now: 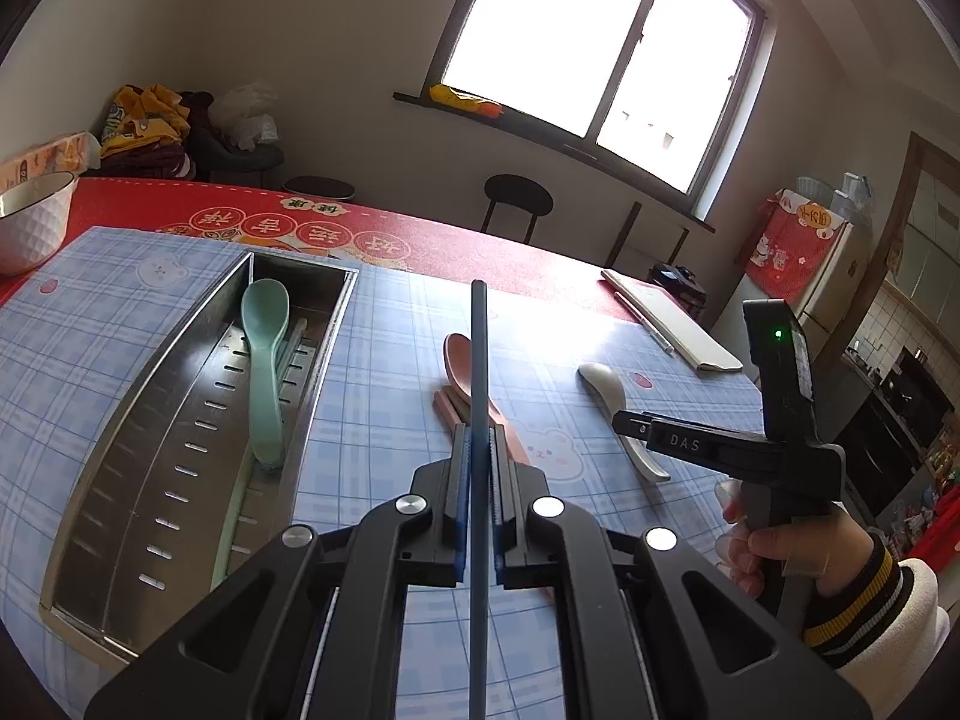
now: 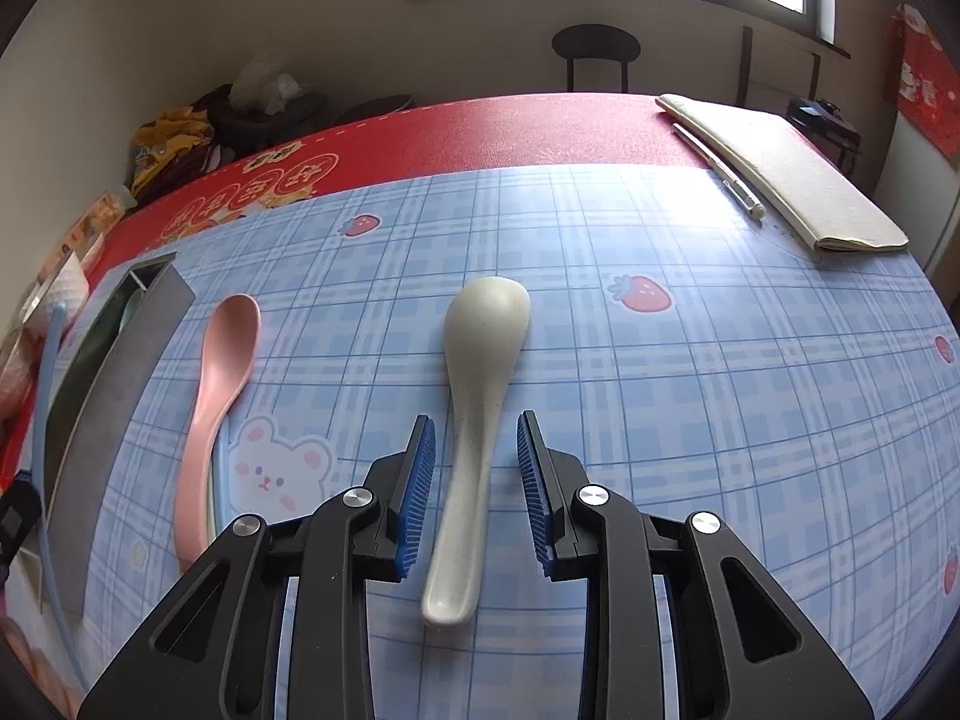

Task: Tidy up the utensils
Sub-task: 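Grasp the white spoon with the right tool, then lift the blue chopstick with the left tool while the right tool lifts the white spoon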

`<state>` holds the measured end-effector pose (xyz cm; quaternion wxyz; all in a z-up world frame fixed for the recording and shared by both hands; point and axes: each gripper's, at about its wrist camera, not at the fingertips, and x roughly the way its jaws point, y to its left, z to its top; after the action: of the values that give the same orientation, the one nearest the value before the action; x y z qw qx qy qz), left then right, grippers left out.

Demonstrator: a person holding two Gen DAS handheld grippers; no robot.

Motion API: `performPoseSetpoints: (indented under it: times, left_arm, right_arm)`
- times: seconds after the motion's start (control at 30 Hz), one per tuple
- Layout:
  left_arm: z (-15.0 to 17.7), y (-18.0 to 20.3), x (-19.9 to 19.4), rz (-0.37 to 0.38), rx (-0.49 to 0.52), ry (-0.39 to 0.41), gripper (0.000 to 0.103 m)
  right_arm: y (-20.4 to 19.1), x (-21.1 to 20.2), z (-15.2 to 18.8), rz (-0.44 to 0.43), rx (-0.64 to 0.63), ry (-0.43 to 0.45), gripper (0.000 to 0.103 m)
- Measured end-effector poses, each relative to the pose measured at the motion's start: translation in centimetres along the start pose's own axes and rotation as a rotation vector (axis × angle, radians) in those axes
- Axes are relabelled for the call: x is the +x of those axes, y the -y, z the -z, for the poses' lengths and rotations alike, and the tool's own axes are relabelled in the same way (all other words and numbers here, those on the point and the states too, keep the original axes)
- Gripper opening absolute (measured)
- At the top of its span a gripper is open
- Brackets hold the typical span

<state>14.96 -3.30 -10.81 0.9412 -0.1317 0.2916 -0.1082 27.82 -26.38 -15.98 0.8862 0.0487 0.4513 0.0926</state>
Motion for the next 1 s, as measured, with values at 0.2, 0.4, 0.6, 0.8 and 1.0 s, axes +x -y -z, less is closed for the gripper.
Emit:
performPoseSetpoints:
  times: [0.2, 0.4, 0.6, 0.8, 1.0]
  left_arm:
    - [0.0, -0.2, 0.0, -0.003, -0.007, 0.0, 0.006]
    - [0.0, -0.5, 0.1, -0.004, -0.018, -0.004, 0.006]
    - [0.1, -0.5, 0.1, 0.0, -0.017, -0.005, 0.006]
    - [0.3, -0.3, 0.4, 0.006, -0.015, -0.021, 0.006]
    - [0.4, -0.3, 0.5, -0.003, -0.01, -0.02, 0.006]
  right_arm:
    - [-1.3, 1.2, -1.3, 0.062, -0.054, -0.014, 0.028]
    - [-1.8, 1.9, -2.3, 0.091, -0.049, -0.028, 0.028]
    - [-1.3, 0.0, -1.2, 0.023, -0.012, 0.059, 0.026]
    - [-0.3, -2.8, 0.3, -0.195, 0.052, 0.167, 0.026]
    - [-1.7, -2.3, 0.5, -0.276, -0.01, 0.12, 0.025]
